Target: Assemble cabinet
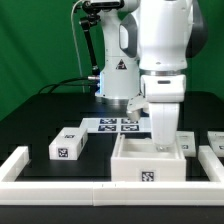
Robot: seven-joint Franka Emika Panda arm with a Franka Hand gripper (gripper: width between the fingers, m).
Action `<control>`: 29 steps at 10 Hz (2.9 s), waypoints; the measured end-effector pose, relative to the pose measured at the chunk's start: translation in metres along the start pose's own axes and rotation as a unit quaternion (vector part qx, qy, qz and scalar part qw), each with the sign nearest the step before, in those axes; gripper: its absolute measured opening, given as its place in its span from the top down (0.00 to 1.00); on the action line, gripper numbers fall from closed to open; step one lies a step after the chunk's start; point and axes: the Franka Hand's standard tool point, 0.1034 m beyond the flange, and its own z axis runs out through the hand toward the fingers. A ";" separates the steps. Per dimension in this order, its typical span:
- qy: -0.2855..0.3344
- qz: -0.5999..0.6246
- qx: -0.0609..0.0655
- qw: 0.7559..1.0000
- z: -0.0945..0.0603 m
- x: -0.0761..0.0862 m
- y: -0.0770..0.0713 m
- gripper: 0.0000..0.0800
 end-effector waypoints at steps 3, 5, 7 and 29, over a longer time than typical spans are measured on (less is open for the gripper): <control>0.003 -0.023 -0.001 1.000 0.000 0.028 0.003 0.96; -0.010 -0.027 0.012 1.000 0.000 0.035 0.004 0.96; -0.010 -0.024 0.012 1.000 0.000 0.034 0.004 0.96; 0.030 0.078 -0.001 0.996 0.006 0.116 -0.086 0.00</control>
Offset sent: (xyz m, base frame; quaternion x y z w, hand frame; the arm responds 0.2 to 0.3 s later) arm 0.0111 0.0367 -0.0062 0.0109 -0.0270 -0.0482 0.9984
